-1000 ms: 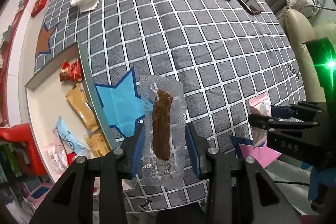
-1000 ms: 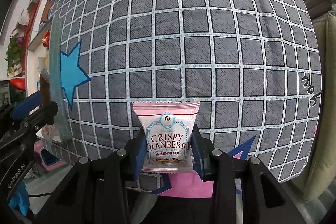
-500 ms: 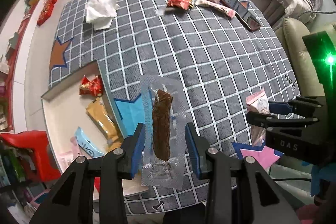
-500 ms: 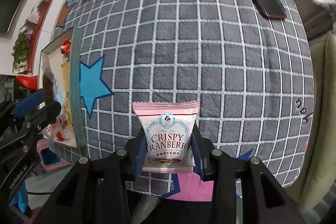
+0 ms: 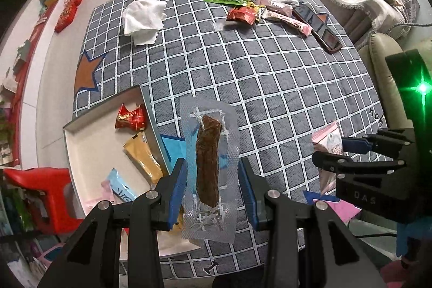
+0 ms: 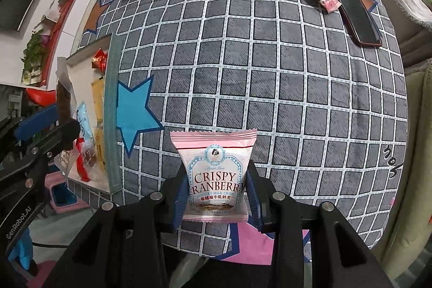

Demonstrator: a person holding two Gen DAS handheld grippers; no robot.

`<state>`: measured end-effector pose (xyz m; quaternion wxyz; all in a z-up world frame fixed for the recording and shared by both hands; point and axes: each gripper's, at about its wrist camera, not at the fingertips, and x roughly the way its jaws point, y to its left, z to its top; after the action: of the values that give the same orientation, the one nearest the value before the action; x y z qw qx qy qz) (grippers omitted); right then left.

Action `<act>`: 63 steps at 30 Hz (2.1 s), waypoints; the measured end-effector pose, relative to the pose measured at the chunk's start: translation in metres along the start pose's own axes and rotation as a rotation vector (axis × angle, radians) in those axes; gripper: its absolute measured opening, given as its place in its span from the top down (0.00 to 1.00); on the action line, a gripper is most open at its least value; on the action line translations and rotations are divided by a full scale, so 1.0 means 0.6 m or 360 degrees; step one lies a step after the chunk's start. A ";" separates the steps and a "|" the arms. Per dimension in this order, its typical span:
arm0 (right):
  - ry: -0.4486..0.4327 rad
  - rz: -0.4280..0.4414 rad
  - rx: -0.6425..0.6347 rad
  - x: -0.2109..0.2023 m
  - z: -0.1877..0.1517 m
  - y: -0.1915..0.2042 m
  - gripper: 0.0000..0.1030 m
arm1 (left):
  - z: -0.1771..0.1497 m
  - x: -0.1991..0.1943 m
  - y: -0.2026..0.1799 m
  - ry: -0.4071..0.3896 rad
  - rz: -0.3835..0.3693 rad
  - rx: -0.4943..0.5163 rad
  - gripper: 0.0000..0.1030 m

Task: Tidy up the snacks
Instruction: 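Lift both held snacks and hold them above the table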

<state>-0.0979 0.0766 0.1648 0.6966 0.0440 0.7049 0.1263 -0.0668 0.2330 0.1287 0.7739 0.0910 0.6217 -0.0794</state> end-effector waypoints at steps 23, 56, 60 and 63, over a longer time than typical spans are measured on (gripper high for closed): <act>0.0026 0.0023 -0.0042 0.020 0.002 -0.002 0.61 | -0.001 0.002 0.012 0.0003 0.0001 -0.0028 0.59; 0.0033 0.0030 -0.0072 0.024 0.004 0.008 0.61 | -0.003 -0.002 0.028 -0.0001 0.0005 -0.0040 0.59; 0.0034 0.0030 -0.0075 0.024 0.004 0.008 0.61 | -0.003 -0.003 0.029 -0.0002 0.0006 -0.0046 0.59; 0.0033 0.0029 -0.0073 0.025 0.003 0.009 0.61 | -0.005 -0.004 0.032 -0.0004 0.0008 -0.0050 0.59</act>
<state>-0.0969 0.0854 0.1517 0.6888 0.0331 0.7086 0.1494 -0.0656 0.2522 0.1312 0.7762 0.0804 0.6217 -0.0679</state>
